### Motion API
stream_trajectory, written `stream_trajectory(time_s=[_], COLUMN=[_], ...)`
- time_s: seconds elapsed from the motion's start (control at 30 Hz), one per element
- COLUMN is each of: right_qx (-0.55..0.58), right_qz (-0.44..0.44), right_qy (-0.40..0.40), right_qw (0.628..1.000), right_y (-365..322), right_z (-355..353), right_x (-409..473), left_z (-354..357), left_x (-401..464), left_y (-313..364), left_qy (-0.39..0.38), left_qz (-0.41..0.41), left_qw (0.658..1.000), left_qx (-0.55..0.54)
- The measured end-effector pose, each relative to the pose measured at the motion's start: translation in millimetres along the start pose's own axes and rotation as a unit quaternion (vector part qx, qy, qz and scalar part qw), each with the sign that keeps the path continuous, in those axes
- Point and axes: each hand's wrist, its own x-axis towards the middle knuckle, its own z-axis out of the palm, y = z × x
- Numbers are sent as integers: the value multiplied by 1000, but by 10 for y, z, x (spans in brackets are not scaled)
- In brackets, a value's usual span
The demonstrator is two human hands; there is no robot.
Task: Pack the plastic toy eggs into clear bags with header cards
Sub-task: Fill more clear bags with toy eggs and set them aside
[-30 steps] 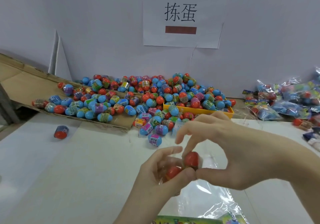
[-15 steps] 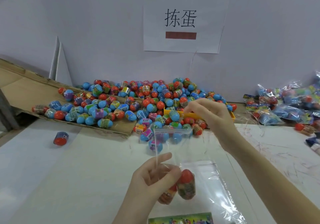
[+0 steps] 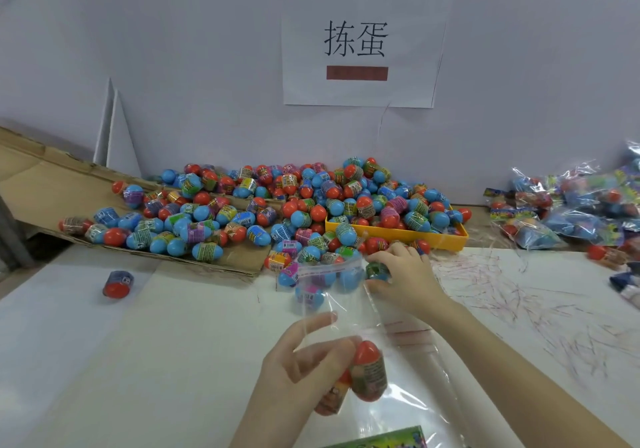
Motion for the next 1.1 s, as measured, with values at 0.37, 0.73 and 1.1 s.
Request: stream_trajectory(time_s=[0.37, 0.73, 1.1], right_qx=[459, 311, 196], right_qz=[70, -192, -185], right_qy=[51, 86, -15], right_qw=[884, 927, 963], right_y=[-200, -616, -692], right_z=[-790, -1546, -1578], right_x=[-323, -975, -968], left_z=[75, 211, 233], left_x=[-28, -119, -143], left_y=[38, 170, 172], left_qy=[0, 15, -20], left_qz=[26, 64, 99], left_qw=[999, 997, 992], left_qx=[18, 46, 78])
